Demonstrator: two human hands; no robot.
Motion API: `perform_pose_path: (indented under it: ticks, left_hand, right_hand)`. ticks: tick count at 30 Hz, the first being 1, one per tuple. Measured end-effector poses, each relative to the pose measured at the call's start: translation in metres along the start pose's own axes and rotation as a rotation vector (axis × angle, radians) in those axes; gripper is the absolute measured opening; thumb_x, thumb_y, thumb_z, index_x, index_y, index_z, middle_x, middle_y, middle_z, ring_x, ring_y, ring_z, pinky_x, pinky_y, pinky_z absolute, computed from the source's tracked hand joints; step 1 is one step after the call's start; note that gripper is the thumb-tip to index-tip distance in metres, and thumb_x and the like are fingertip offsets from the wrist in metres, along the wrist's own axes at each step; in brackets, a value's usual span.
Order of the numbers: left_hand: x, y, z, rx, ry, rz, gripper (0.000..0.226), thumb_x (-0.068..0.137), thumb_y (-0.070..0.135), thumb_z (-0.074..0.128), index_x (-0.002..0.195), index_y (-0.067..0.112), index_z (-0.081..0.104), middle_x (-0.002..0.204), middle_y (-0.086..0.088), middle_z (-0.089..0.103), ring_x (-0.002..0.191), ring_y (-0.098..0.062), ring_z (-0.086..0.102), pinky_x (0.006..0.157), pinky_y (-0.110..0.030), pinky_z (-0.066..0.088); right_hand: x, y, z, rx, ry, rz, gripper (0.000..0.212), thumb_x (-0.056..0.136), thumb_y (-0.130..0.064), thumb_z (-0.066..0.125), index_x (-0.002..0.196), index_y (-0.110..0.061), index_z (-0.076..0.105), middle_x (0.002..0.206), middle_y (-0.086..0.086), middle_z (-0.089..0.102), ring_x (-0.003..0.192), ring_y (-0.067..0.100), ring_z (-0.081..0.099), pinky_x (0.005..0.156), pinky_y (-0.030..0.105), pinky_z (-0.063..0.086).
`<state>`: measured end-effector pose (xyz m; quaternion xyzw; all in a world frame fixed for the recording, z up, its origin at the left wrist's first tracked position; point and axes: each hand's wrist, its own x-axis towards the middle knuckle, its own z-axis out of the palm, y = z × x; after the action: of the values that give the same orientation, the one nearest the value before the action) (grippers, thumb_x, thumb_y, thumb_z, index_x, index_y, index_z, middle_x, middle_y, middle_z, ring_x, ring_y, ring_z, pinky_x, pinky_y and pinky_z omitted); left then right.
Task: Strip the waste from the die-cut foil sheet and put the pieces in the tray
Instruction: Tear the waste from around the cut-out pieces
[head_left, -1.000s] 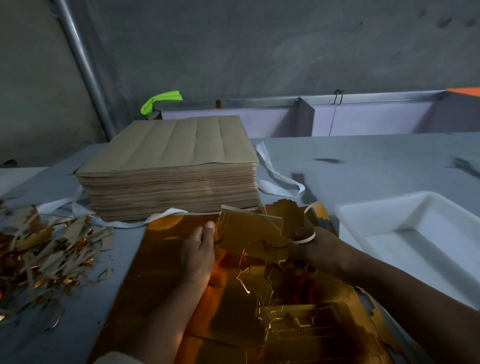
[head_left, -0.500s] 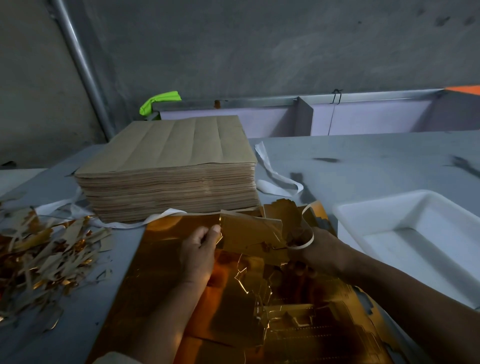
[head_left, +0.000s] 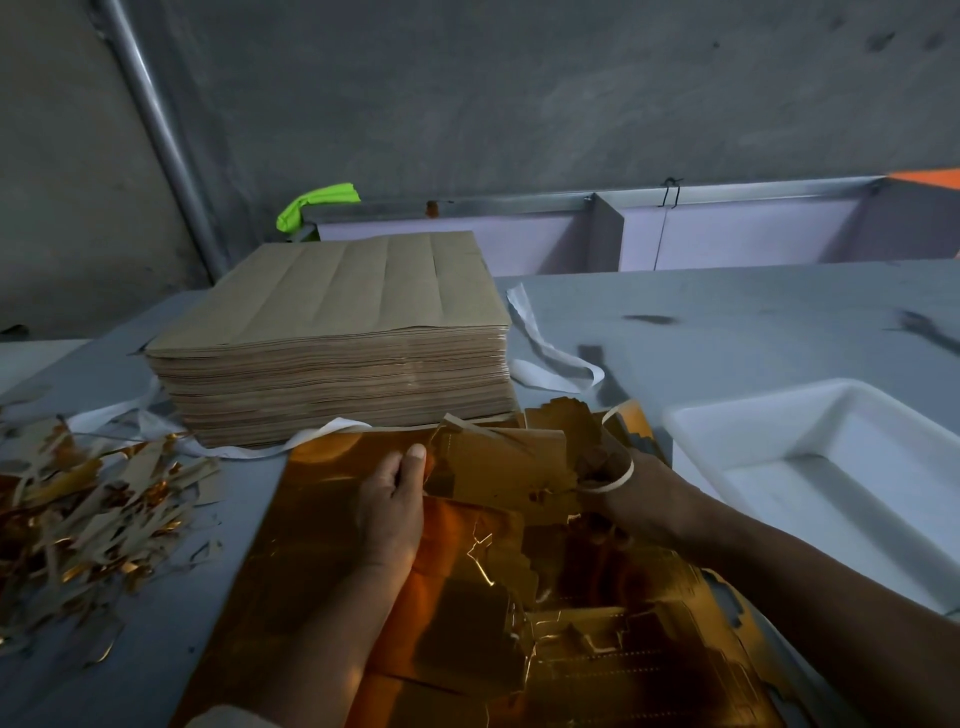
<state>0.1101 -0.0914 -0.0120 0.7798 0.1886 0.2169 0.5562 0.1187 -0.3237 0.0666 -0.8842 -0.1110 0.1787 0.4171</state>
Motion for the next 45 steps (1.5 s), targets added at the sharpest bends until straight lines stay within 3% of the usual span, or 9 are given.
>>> perform_pose_path:
  ticks: [4, 7, 16, 27, 34, 38, 45]
  left_hand:
    - [0.001, -0.003, 0.000, -0.034, -0.005, -0.012, 0.045, 0.097, 0.048, 0.047, 0.087, 0.007, 0.062, 0.073, -0.004, 0.056, 0.065, -0.016, 0.051, 0.058, -0.027, 0.037]
    - [0.001, -0.006, 0.000, -0.012, -0.022, -0.005, 0.041, 0.093, 0.052, 0.051, 0.083, 0.015, 0.063, 0.068, 0.000, 0.055, 0.059, -0.012, 0.049, 0.054, -0.025, 0.037]
    - [0.003, -0.006, 0.002, 0.040, 0.008, 0.026, 0.027, 0.097, 0.040, 0.052, 0.081, 0.020, 0.060, 0.074, -0.002, 0.059, 0.064, -0.011, 0.051, 0.055, -0.023, 0.038]
    - [-0.001, -0.003, -0.002, 0.012, 0.016, 0.023, 0.031, 0.099, 0.041, 0.048, 0.083, 0.016, 0.059, 0.062, 0.002, 0.046, 0.056, -0.011, 0.043, 0.052, -0.025, 0.034]
    - [-0.001, -0.001, -0.002, 0.022, 0.036, 0.009, 0.033, 0.100, 0.040, 0.047, 0.083, 0.014, 0.059, 0.061, 0.002, 0.044, 0.056, -0.011, 0.042, 0.053, -0.026, 0.033]
    - [0.002, 0.000, -0.002, 0.050, 0.083, -0.020, 0.035, 0.101, 0.040, 0.046, 0.082, 0.013, 0.057, 0.061, 0.001, 0.042, 0.056, -0.012, 0.041, 0.052, -0.026, 0.032]
    - [0.001, 0.000, -0.002, 0.062, 0.090, -0.012, 0.037, 0.101, 0.041, 0.044, 0.080, 0.013, 0.055, 0.061, 0.000, 0.041, 0.055, -0.012, 0.042, 0.051, -0.025, 0.033]
  right_hand:
    - [0.003, 0.002, 0.000, 0.012, 0.024, 0.026, 0.019, 0.100, -0.020, 0.055, 0.092, -0.005, 0.065, 0.081, 0.014, 0.072, 0.075, 0.026, 0.071, 0.058, 0.026, 0.052]
    - [0.008, 0.005, 0.000, 0.028, 0.032, 0.046, 0.015, 0.098, -0.016, 0.056, 0.091, -0.006, 0.065, 0.077, 0.010, 0.071, 0.067, 0.019, 0.070, 0.053, 0.022, 0.049]
    - [0.021, 0.016, -0.002, 0.175, 0.103, 0.058, 0.012, 0.095, -0.016, 0.059, 0.096, -0.007, 0.067, 0.080, 0.014, 0.073, 0.070, 0.026, 0.072, 0.054, 0.028, 0.050]
    - [0.019, 0.014, -0.006, 0.273, 0.189, -0.018, 0.019, 0.098, -0.018, 0.055, 0.081, -0.015, 0.065, 0.077, 0.014, 0.071, 0.068, 0.035, 0.071, 0.064, 0.042, 0.059]
    - [0.024, 0.021, -0.005, 0.215, 0.253, 0.027, 0.013, 0.099, -0.017, 0.052, 0.094, -0.019, 0.064, 0.087, 0.012, 0.069, 0.064, 0.022, 0.066, 0.055, 0.031, 0.052]
    - [0.026, 0.023, -0.008, 0.197, 0.289, 0.034, 0.006, 0.099, -0.018, 0.051, 0.100, -0.019, 0.058, 0.092, 0.012, 0.066, 0.070, 0.023, 0.063, 0.061, 0.036, 0.054]
    - [0.024, 0.021, -0.009, 0.217, 0.302, 0.019, 0.007, 0.099, -0.019, 0.052, 0.101, -0.024, 0.058, 0.095, 0.006, 0.066, 0.076, 0.023, 0.067, 0.060, 0.033, 0.051]
